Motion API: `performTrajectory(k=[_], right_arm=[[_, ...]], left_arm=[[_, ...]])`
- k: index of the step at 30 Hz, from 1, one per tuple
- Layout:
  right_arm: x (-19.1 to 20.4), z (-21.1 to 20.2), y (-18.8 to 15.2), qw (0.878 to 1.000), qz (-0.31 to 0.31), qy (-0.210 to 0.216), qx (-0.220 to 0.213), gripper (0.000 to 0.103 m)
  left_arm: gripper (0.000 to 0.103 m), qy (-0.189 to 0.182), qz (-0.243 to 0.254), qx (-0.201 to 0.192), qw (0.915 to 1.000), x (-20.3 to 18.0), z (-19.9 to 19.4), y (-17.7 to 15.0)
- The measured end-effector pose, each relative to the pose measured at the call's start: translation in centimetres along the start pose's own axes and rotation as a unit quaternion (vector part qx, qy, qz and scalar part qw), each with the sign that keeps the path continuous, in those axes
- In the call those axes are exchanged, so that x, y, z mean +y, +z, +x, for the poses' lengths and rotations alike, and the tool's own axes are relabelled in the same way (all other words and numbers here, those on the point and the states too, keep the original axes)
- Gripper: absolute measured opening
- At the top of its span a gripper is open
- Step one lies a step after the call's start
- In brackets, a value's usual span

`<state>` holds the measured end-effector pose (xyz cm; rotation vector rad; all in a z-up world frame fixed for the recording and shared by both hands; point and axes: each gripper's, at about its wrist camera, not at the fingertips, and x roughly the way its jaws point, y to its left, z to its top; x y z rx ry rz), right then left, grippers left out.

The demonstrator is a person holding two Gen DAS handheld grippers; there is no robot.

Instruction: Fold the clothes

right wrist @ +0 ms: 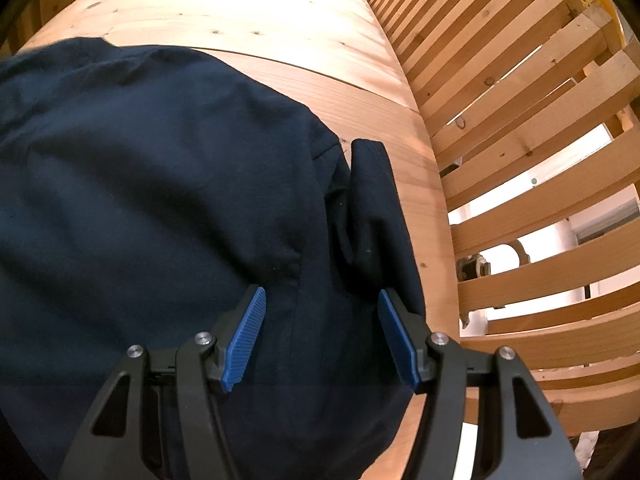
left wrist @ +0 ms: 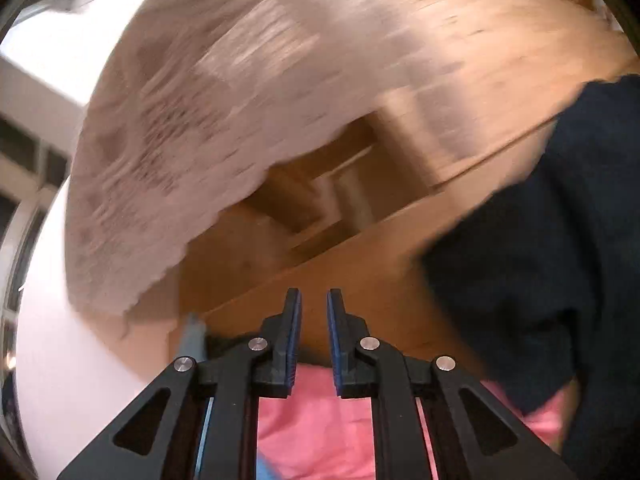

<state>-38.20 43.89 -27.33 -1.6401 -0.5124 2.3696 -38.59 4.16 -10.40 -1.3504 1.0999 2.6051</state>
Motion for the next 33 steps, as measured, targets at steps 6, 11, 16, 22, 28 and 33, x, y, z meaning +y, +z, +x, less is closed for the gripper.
performTrajectory(k=[6,11,16,22,28,33], right_arm=[[-0.7,-0.7,0.0,1.0,0.012,0.016,0.001,0.058],[2.2,-3.0,-2.0,0.998,-0.05,0.032,-0.03,0.058],[2.0,-1.8,-2.8,0.997,-0.075,0.009,-0.025,0.058],[-1.3,-1.0,-0.7,0.999,-0.013,0.026,-0.02,0.058],[2.9,-2.0,2.9,0.995,-0.054,0.045,-0.064,0.058],[4.6,-0.8,4.2,0.994,-0.088,0.031,-0.063,0.058]], left_arm=[[0.019,-0.171,0.049,-0.052,0.9826,-6.1,-3.8,-1.0],[0.019,-0.294,0.092,-0.029,0.9509,-14.2,-1.7,-0.3],[0.025,-0.233,0.065,-0.013,0.9703,-14.6,2.7,0.6],[0.022,-0.172,0.036,-0.013,0.9844,-11.2,3.4,1.1],[0.026,-0.273,0.042,-0.103,0.9557,-14.6,0.8,7.1],[0.028,-0.268,0.061,-0.074,0.9587,-17.3,3.7,8.6]])
